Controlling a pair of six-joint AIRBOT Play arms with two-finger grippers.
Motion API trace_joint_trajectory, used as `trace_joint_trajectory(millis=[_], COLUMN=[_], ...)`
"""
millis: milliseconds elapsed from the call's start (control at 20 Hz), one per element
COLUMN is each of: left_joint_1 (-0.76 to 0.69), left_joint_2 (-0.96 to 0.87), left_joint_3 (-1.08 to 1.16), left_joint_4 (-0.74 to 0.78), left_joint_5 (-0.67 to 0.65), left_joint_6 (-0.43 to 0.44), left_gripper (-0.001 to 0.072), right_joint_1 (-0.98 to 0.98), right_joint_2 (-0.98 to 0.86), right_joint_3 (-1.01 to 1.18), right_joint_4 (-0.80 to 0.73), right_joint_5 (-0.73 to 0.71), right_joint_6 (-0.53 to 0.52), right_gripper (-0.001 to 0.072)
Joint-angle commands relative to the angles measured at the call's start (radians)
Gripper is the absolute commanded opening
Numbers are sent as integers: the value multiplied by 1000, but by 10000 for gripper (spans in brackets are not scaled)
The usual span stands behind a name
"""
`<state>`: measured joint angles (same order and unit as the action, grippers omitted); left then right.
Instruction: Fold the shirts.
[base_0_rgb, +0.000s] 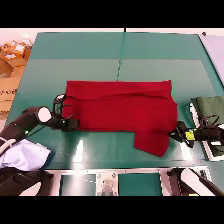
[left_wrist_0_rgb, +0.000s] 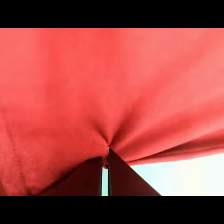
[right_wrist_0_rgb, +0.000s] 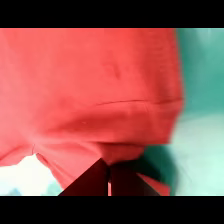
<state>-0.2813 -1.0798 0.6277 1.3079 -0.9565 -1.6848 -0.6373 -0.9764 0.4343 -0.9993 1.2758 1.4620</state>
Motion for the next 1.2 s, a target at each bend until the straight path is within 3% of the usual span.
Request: trace_joint_trajectory(millis=[0,100,300,500,700,950,1150], left_joint_1=[0,0,0,0,54,85,85], left_joint_2=[41,73,74,47,-64,-285,-483], left_joint_3=[31,45,127,249,377,480,587], left_joint_4=[129,130,131,163,174,119,6], left_joint_5=[-262,-291,-272,-168,-105,45,170], left_joint_6=[19,32,45,45,50,123,173], left_gripper=[26,27,27,26,26,27,51], right_joint_1=[0,0,5,133,247,372,400], right_joint_2=[135,208,244,192,-42,-415,-663], right_joint_3=[6,8,78,201,362,600,785], right_joint_4=[-186,-161,57,140,189,215,215], right_joint_5=[90,90,90,-53,-181,-347,-372], right_joint_6=[123,126,40,38,24,-13,-27], right_gripper=[17,18,18,18,18,19,19])
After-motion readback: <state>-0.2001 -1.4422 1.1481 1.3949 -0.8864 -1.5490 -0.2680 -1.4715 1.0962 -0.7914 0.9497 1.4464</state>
